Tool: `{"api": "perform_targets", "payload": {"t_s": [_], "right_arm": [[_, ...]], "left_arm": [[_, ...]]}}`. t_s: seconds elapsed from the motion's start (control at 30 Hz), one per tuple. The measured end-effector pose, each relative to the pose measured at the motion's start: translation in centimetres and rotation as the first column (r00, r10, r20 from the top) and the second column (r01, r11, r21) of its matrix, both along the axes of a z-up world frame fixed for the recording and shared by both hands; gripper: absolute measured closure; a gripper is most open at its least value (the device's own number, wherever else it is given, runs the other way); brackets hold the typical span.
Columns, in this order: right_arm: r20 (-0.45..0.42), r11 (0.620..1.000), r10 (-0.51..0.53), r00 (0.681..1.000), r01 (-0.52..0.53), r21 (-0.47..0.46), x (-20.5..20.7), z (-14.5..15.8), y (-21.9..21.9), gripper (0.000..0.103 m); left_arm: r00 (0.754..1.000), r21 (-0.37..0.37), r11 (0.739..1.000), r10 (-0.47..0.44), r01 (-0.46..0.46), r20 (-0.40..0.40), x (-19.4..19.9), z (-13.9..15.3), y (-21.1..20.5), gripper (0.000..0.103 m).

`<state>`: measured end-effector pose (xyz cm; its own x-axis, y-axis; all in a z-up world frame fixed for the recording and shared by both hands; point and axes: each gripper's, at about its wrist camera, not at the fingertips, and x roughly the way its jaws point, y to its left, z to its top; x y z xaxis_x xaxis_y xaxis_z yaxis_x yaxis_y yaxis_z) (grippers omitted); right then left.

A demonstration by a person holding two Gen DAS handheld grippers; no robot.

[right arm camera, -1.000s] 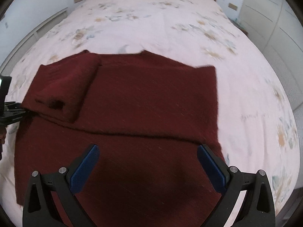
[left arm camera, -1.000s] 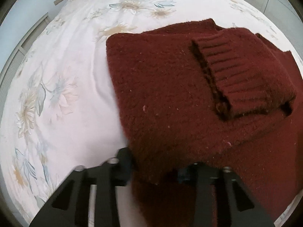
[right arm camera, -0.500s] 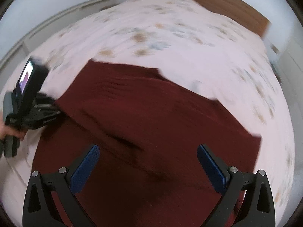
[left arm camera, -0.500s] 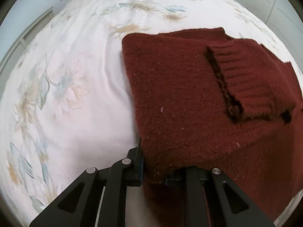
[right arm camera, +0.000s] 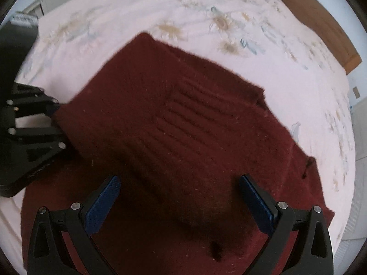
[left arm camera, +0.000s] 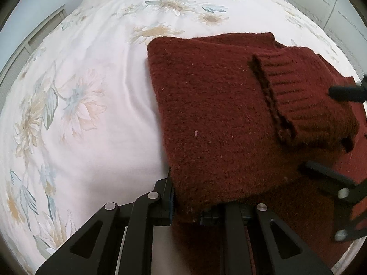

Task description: Fold small clothes

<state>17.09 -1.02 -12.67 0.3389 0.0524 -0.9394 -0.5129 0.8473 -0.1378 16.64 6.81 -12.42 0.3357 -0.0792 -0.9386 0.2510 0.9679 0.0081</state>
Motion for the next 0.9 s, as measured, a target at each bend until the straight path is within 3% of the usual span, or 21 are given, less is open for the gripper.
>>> {"api": "perform_targets", "payload": {"t_s": [0.1, 0.13, 0.17, 0.27, 0.4, 0.57, 0.7, 0.9], "right_arm": [[-0.008, 0.999, -0.021, 1.000, 0.022, 0.033, -0.2, -0.4, -0.4, 0.018], [0.003, 0.999, -0.029, 1.000, 0.029, 0.037, -0.3, -0.2, -0.6, 0.035], [0.022, 0.999, -0.037, 0.999, 0.036, 0.039, -0.3, 0.2, -0.9, 0.059], [0.039, 0.994, -0.063, 0.997, 0.060, 0.089, -0.1, 1.9, -2.3, 0.087], [0.039, 0.961, -0.168, 0.985, 0.155, 0.231, 0.3, 4.6, -6.3, 0.087], [0.030, 0.870, -0.360, 0.932, 0.324, 0.373, -0.5, 7.5, -14.0, 0.087], [0.014, 0.822, -0.460, 0.888, 0.420, 0.385, -1.5, 7.4, -19.2, 0.087], [-0.073, 0.742, -0.566, 0.821, 0.546, 0.390, -2.4, 4.4, -23.7, 0.091]], "left_arm": [[1.000, -0.006, 1.000, 0.008, -0.008, -0.006, 0.3, -0.1, 0.3, 0.090], [1.000, -0.006, 1.000, 0.006, -0.006, -0.005, 0.3, 0.0, 0.4, 0.090], [1.000, -0.003, 1.000, 0.003, -0.003, -0.004, 0.4, 0.0, 0.5, 0.090], [1.000, -0.003, 1.000, 0.006, -0.006, -0.004, -0.3, -0.9, 0.2, 0.090], [1.000, -0.009, 1.000, 0.015, -0.015, -0.007, 0.5, -1.1, 1.3, 0.090], [1.000, -0.006, 1.000, 0.017, -0.017, -0.006, 0.6, -0.9, 1.5, 0.090], [1.000, 0.002, 1.000, 0.013, -0.013, -0.002, 0.2, -1.1, 0.5, 0.090], [1.000, 0.016, 1.000, 0.015, -0.015, 0.001, -0.2, -1.5, -0.6, 0.090]]}}
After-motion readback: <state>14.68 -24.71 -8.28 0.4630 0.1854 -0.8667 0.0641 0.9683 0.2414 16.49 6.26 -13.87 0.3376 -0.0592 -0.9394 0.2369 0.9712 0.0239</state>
